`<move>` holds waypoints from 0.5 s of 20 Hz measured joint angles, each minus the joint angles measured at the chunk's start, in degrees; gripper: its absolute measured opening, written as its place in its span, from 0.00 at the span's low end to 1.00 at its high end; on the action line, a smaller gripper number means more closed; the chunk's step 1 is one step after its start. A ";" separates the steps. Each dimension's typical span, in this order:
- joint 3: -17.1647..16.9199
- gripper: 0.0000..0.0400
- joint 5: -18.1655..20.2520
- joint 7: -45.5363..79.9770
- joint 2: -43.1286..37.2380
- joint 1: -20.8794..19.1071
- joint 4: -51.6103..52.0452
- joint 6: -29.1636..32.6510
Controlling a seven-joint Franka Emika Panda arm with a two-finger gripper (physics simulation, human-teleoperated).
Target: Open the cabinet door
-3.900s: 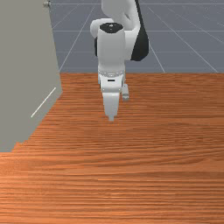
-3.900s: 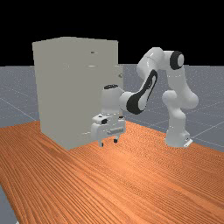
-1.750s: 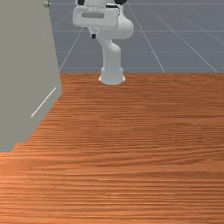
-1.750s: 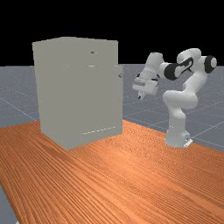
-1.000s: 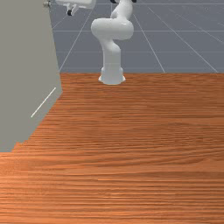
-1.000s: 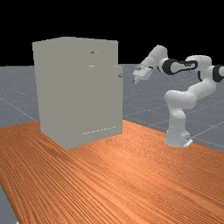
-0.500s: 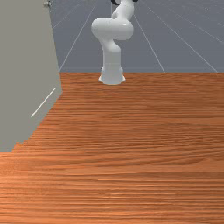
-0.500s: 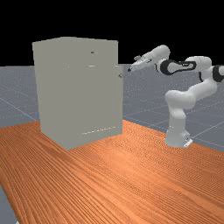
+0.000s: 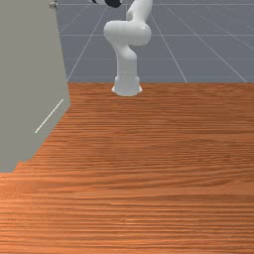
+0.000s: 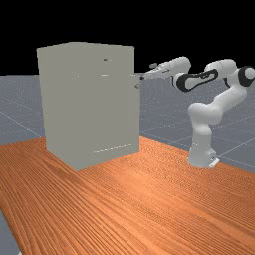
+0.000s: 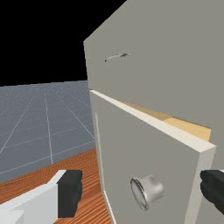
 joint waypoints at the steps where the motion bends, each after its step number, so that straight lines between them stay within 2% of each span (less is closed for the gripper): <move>1: -0.01 1.00 -0.11 -0.04 0.06 -0.13 -0.18 0.52; 10: -0.39 1.00 -1.04 -0.30 -0.53 -1.64 -4.08 3.33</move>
